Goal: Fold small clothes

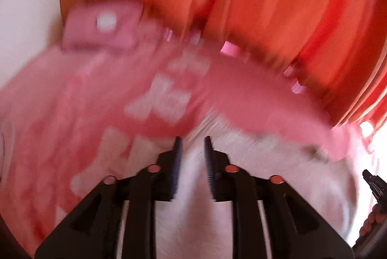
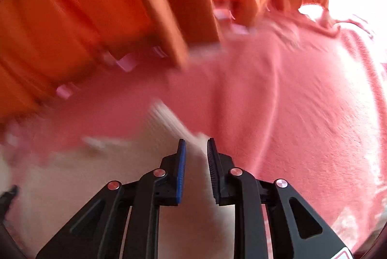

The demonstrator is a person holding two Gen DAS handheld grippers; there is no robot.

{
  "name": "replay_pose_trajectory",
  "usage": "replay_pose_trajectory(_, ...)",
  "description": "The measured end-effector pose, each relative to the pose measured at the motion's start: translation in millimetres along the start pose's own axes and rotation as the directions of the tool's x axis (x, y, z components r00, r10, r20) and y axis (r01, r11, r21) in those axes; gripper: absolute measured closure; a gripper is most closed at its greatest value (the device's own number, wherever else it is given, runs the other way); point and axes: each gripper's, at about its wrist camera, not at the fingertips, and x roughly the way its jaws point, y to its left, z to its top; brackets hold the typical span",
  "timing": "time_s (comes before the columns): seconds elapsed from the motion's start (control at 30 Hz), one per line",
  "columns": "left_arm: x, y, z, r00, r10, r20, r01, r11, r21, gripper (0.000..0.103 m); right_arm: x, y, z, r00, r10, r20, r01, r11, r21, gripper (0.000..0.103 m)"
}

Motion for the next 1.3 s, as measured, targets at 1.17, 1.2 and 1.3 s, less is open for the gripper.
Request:
replay_pose_trajectory(1.17,32,15,-11,0.993,0.018,-0.118,-0.022,0.999,-0.038,0.022,50,-29,16,0.974,-0.148,-0.171,0.161,0.985,0.067,0.044)
replay_pose_trajectory(1.2,44,18,-13,0.99,0.021,-0.138,-0.028,0.999,-0.045,0.022,62,-27,15,0.968,-0.167,-0.188,0.178,0.983,0.043,0.044)
replay_pose_trajectory(1.3,71,21,-23,0.979,0.039,-0.198,-0.051,0.997,-0.053,0.03,67,-28,14,0.968,-0.153,-0.198,0.156,0.988,0.001,0.044)
